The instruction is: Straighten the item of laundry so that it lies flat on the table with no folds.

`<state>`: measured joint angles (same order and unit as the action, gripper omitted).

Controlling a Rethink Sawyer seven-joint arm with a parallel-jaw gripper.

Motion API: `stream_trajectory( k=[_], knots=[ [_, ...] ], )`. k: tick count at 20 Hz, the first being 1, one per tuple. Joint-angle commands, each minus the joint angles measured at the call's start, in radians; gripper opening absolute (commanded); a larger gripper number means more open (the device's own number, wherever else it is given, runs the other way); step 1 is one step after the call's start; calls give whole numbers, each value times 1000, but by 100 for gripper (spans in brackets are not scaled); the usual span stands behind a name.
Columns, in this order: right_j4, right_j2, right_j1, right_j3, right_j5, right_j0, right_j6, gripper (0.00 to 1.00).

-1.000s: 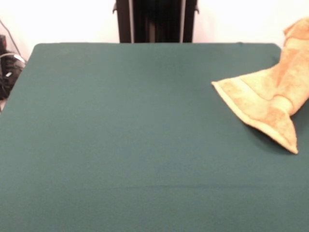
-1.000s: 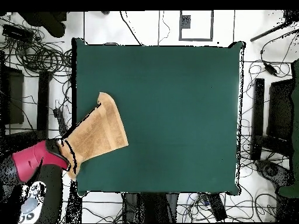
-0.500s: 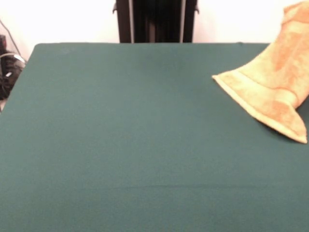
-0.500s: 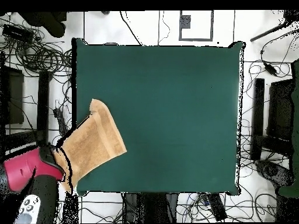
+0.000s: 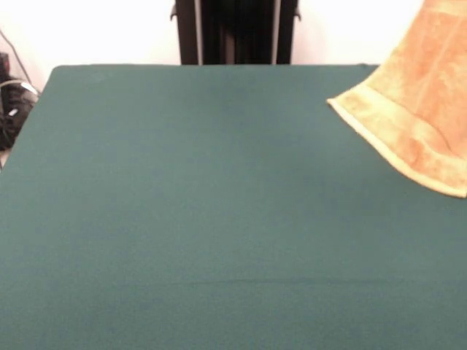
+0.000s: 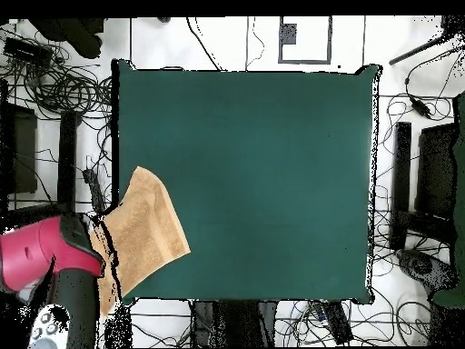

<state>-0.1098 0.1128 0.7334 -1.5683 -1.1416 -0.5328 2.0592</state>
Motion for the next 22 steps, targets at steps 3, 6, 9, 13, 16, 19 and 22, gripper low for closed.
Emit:
stream_trajectory(
  k=[3, 6, 9, 13, 16, 19, 22],
  knots=[
    [-24, -101, -31, 95, -193, 60, 120, 0],
    [-12, -105, -33, 136, -244, 78, 108, 0],
    [2, -114, -51, 212, -319, 103, 99, 0],
    [6, -124, -85, 312, -385, 134, 106, 0],
    [7, -124, -92, 372, -444, 146, 120, 0],
    [32, -119, -114, 466, -499, 157, 120, 0],
    [43, -124, -133, 565, -579, 171, 115, 0]
  ],
)
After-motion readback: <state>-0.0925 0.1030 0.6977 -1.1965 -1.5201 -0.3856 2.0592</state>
